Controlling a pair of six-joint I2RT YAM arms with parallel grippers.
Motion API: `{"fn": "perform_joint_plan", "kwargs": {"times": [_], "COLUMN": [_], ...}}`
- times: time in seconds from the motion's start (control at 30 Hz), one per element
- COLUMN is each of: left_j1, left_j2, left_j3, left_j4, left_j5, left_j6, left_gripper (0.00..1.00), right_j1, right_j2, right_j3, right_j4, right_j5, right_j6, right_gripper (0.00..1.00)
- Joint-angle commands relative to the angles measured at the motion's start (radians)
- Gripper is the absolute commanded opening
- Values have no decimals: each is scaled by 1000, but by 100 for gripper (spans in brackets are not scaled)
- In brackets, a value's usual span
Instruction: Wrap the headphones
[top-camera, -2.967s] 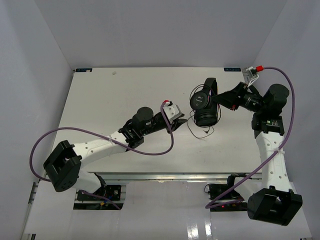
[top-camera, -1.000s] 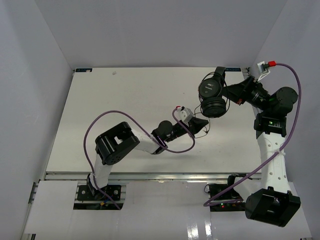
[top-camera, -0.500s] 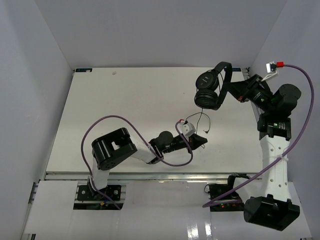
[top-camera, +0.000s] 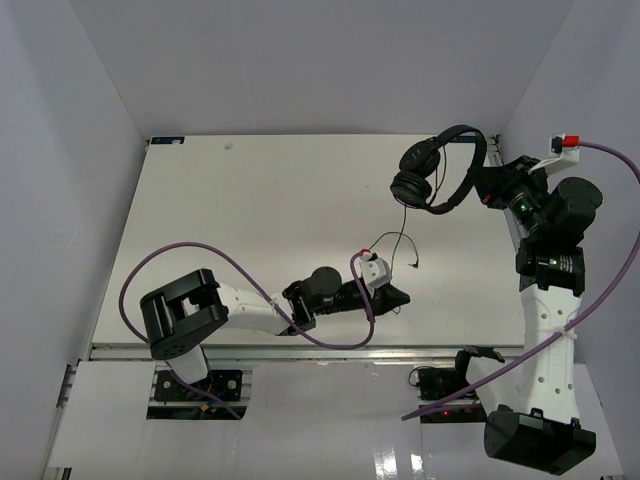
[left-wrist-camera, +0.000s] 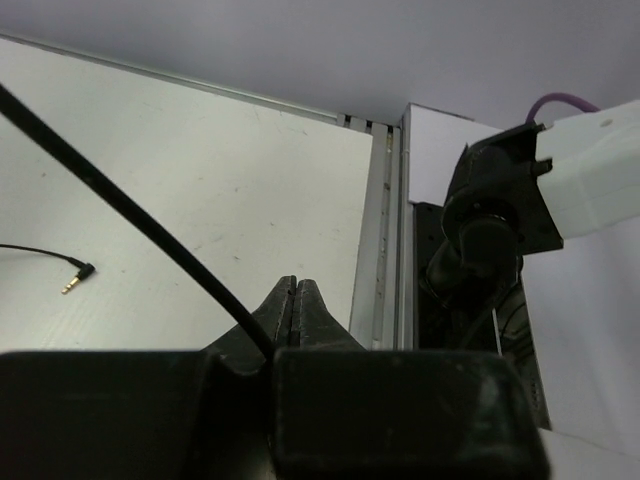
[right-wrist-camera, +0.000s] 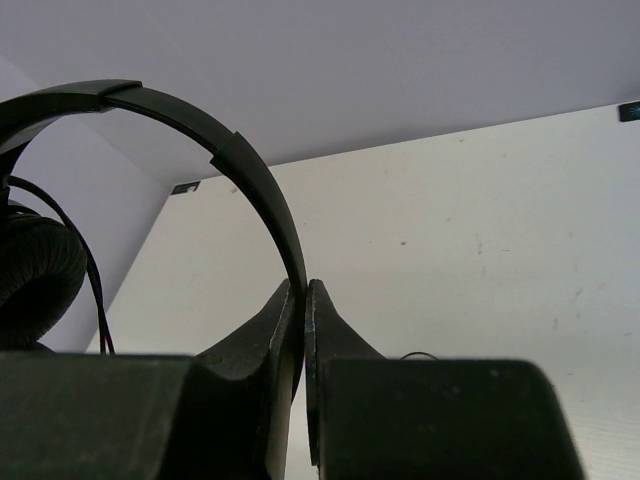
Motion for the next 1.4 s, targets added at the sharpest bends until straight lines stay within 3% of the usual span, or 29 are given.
{"fn": "perform_joint_plan", "kwargs": {"times": [0.0, 0.23, 0.4, 0.67, 0.9, 1.17, 1.37], "left_j1": [-37, -80, -104, -106, -106, -93, -70], "left_j2": [-45, -41, -89, -140, -97, -82, -93], "left_j3": [55, 133, 234, 416, 626, 733, 733], "left_j4": [-195, -370, -591, -913, -1148, -1242, -1257], "left_j5": [48, 82, 69, 19, -79, -233, -349], "left_j6": [44, 81, 150, 288, 407, 536, 601], "left_gripper": [0, 0, 0, 0, 0, 0, 0], "right_j1": [-2, -2, -3, 0, 8, 11, 9], "right_j2": [-37, -55, -80, -163, -215, -254, -278], "right_j3": [-14, -53, -97, -221, -304, -349, -357], "right_j4": [29, 42, 59, 83, 55, 4, -54], "right_j5": [128, 208, 267, 255, 203, 170, 85], "right_j6": [-59, -144, -267, -425, -528, -663, -789], "right_gripper": [8, 8, 8, 8, 8, 8, 8]}}
